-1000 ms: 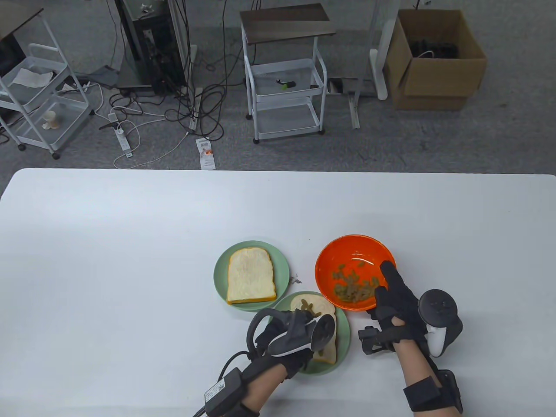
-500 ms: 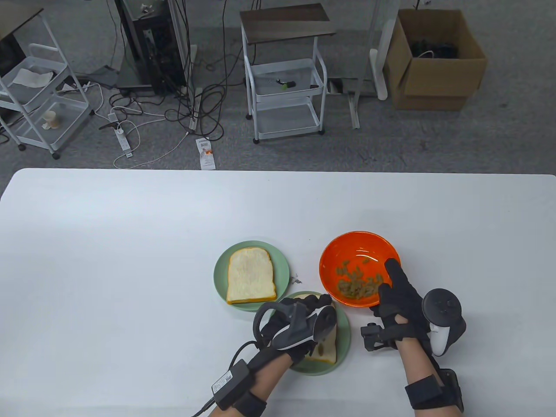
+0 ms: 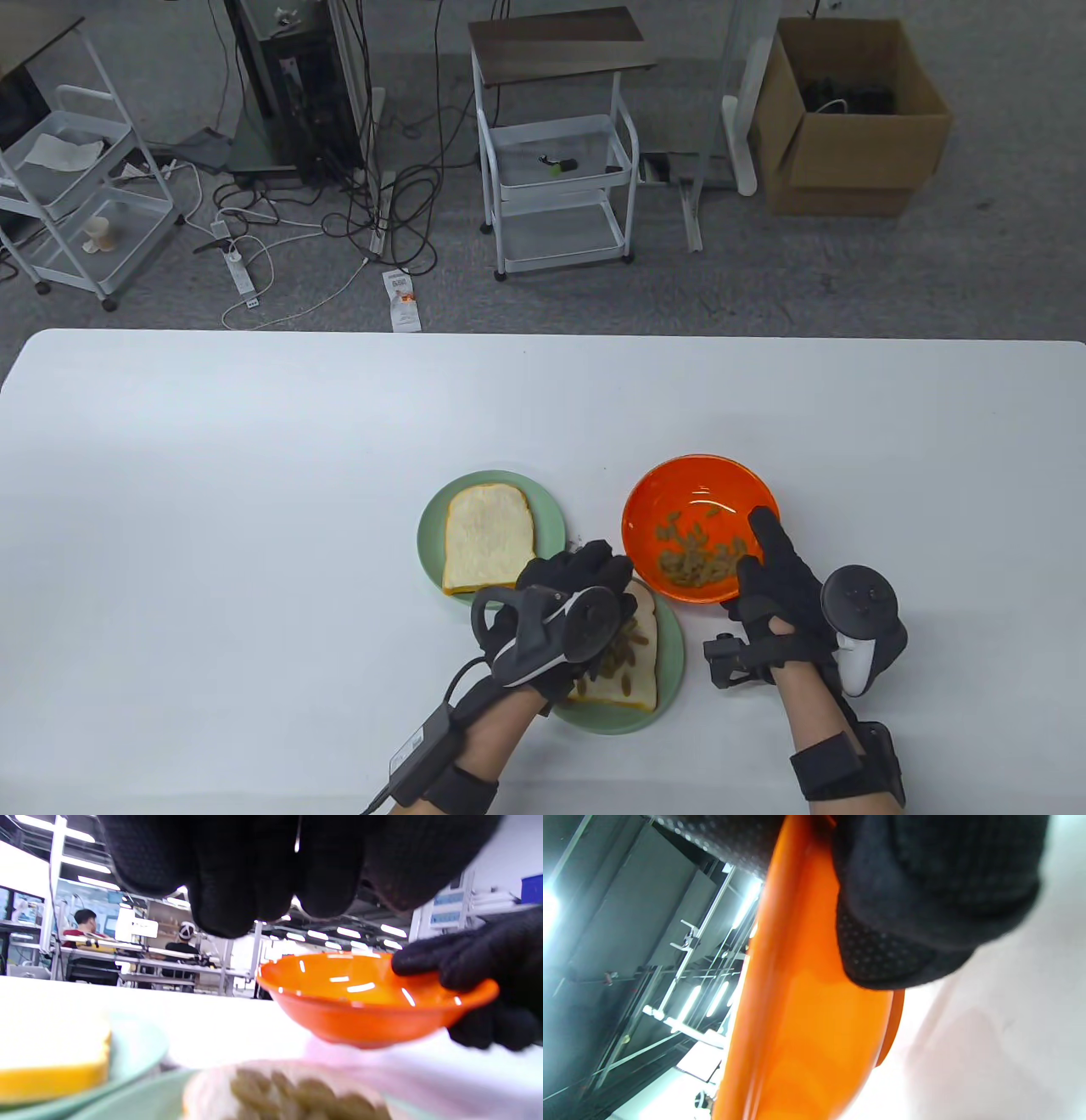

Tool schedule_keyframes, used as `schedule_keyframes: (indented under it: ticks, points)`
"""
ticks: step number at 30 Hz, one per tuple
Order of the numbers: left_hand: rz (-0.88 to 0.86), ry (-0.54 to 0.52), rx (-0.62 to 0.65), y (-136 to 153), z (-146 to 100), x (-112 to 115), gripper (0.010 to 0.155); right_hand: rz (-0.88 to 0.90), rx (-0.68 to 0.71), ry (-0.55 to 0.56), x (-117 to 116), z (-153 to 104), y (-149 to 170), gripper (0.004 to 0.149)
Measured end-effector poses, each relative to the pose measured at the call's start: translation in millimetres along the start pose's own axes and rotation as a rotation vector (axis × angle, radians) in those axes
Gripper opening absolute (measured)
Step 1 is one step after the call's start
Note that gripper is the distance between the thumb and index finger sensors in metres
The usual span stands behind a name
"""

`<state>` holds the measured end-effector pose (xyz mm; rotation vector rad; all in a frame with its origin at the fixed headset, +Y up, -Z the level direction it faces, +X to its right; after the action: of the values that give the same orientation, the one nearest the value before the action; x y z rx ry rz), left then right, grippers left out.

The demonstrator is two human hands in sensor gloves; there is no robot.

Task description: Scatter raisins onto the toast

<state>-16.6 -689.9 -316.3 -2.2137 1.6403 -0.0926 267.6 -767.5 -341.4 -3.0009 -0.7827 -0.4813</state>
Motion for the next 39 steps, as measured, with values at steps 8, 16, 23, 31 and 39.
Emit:
schedule_keyframes:
  ticks: [8,16,23,31,39]
  points:
    - [0.158,0.160,-0.019,-9,2,2,0.077,0.068,0.102,-0.190,-49,-33,-37,0.058]
    - [0.297,0.505,-0.136,-9,-2,30,0.082,0.081,0.173,-0.237,-68,-67,-64,0.058]
    - [0.216,0.446,-0.114,-9,2,33,0.066,0.167,0.080,-0.276,-72,-69,-57,0.057]
    - [0.150,0.321,-0.018,-11,4,37,0.053,0.145,0.072,-0.303,-76,-65,-52,0.057]
    - [0.103,0.277,-0.013,-4,6,35,0.050,0.101,0.072,-0.338,-81,-62,-51,0.057]
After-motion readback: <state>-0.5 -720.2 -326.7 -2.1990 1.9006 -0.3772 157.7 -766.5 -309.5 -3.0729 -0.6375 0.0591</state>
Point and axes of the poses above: the tracker on the back of each hand, its own y axis roughly to the little-finger side, its own z axis roughly from the wrist to the fingertips, x = y × z, the point moved 5 cm from there along z, roughly from the wrist to the fingertips, and after that the axes turned 4 degrees about -z, right-handed, at the moved point
